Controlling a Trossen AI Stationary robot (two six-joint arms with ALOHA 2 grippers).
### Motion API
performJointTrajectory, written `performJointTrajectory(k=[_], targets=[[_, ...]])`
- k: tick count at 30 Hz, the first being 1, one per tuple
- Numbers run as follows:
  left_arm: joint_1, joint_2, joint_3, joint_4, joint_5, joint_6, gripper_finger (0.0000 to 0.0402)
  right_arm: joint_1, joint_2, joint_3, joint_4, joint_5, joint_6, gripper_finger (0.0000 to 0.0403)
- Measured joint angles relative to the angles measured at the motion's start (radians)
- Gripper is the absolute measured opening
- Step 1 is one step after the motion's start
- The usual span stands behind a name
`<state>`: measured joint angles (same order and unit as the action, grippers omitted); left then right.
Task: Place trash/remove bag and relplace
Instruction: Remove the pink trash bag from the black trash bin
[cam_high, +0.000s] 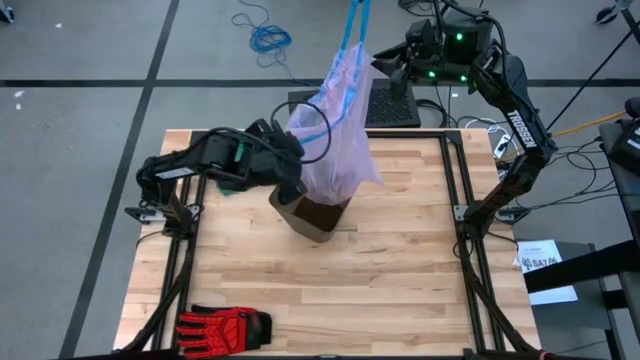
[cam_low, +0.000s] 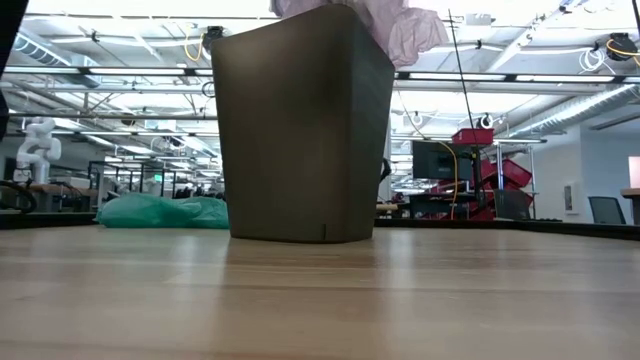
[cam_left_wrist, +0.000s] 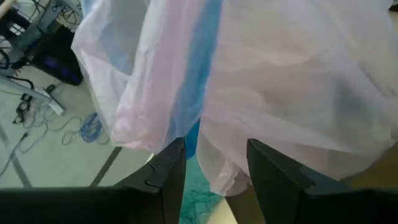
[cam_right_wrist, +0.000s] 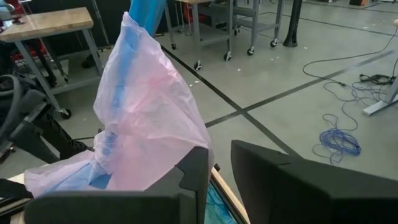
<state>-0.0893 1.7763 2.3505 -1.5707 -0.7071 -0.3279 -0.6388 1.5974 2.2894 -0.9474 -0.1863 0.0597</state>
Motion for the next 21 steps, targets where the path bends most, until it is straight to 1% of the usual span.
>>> performJointTrajectory(k=[7, 10, 13, 17, 18, 21], targets=[[0.025, 0.010, 0.000, 0.000, -0.066, -0.005, 0.0166, 0.000, 0.000, 0.000, 0.000, -0.003, 0.000, 0.0064], [0.041, 0.010, 0.000, 0.000, -0.084, -0.006, 0.0153, 0.000, 0.000, 0.000, 0.000, -0.003, 0.000, 0.0064], [0.057, 0.010, 0.000, 0.000, -0.085, -0.006, 0.0115, 0.000, 0.000, 0.000, 0.000, -0.003, 0.000, 0.0064], [0.062, 0.010, 0.000, 0.000, -0.075, 0.006, 0.0026, 0.000, 0.000, 0.000, 0.000, -0.003, 0.000, 0.0064], [0.062, 0.010, 0.000, 0.000, -0.062, 0.014, 0.0013, 0.000, 0.000, 0.000, 0.000, -0.003, 0.000, 0.0064], [0.061, 0.008, 0.001, -0.001, -0.051, 0.020, 0.0004, 0.000, 0.000, 0.000, 0.000, -0.003, -0.007, 0.0064]])
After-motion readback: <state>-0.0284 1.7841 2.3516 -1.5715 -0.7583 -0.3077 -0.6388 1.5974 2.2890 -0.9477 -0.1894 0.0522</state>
